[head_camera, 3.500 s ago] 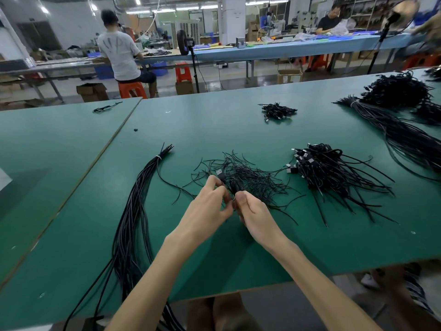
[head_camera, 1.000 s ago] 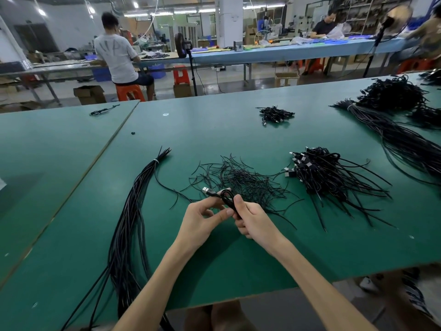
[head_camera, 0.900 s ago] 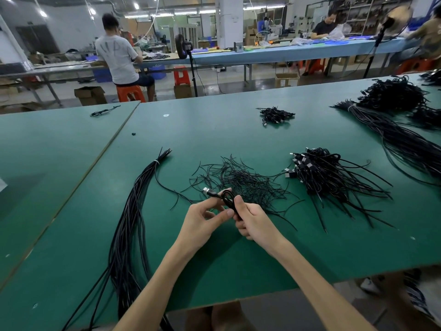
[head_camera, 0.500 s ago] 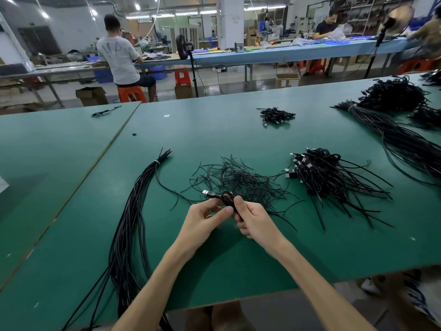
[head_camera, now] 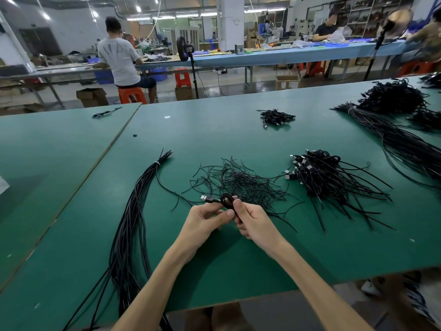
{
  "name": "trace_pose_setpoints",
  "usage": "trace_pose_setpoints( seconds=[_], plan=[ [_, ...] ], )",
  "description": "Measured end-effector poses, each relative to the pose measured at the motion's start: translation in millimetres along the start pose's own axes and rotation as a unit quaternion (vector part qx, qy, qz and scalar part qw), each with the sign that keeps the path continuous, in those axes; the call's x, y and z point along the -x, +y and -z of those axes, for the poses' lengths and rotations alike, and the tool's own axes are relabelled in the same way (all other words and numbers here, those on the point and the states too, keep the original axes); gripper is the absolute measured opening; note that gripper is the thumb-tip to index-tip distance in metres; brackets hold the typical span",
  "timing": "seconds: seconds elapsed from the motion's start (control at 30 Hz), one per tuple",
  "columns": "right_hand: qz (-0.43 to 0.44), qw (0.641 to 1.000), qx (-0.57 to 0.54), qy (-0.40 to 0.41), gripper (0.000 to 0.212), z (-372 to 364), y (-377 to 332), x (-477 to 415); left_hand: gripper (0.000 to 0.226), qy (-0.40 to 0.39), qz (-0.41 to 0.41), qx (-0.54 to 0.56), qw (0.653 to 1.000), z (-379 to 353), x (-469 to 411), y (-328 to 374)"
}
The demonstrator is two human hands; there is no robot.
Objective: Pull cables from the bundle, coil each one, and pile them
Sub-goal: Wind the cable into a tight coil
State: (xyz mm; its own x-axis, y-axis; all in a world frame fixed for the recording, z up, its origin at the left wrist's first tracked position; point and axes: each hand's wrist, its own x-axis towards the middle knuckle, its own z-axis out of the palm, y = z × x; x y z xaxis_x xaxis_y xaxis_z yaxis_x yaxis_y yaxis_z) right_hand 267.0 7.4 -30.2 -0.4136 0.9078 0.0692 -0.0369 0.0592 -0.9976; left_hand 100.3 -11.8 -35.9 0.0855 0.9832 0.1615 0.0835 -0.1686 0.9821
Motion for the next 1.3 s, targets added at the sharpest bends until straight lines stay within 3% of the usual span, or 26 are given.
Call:
trace_pose_setpoints(
  seconds=[0.1,0.27,0.53,0.63,0.87,1.03,1.2,1.3],
  plan=[
    [-0.006,1.000,0.009,-0.001,0.044,0.1,3.4,-1.9,0.008,0.007,-0.024,-0.034,0.999,-1.6,0.6,0.5],
    [-0.008,1.000,0.016,-0.013,0.046,-1.0,4.0,-2.9,0.023,0.021,-0.066,-0.071,0.995,-1.6,0.6,1.4],
    [-0.013,1.000,0.015,-0.024,0.049,-0.7,8.7,-5.3,0.015,0.027,-0.064,-0.073,0.995,-1.1,-1.3,-3.4],
    [-0.023,0.999,0.022,-0.027,0.051,-2.0,10.5,-6.3,0.029,0.030,-0.078,-0.094,0.992,-0.7,-2.5,-5.5],
    [-0.041,0.997,-0.018,-0.061,0.048,-1.7,5.0,-5.3,0.039,0.023,-0.116,-0.157,0.981,-3.6,0.1,1.7],
    [-0.034,0.997,-0.030,-0.065,0.053,-1.6,-0.6,-2.9,0.023,-0.012,-0.113,-0.191,0.975,-3.2,-0.6,-1.7],
    [-0.029,0.997,-0.042,-0.062,0.040,0.0,-0.5,-3.0,0.042,0.010,-0.135,-0.213,0.968,-4.6,1.1,1.4],
    [-0.030,0.997,-0.040,-0.063,0.044,0.4,0.8,-4.2,0.025,0.044,-0.174,-0.260,0.949,-4.7,2.5,-4.9]
  ],
)
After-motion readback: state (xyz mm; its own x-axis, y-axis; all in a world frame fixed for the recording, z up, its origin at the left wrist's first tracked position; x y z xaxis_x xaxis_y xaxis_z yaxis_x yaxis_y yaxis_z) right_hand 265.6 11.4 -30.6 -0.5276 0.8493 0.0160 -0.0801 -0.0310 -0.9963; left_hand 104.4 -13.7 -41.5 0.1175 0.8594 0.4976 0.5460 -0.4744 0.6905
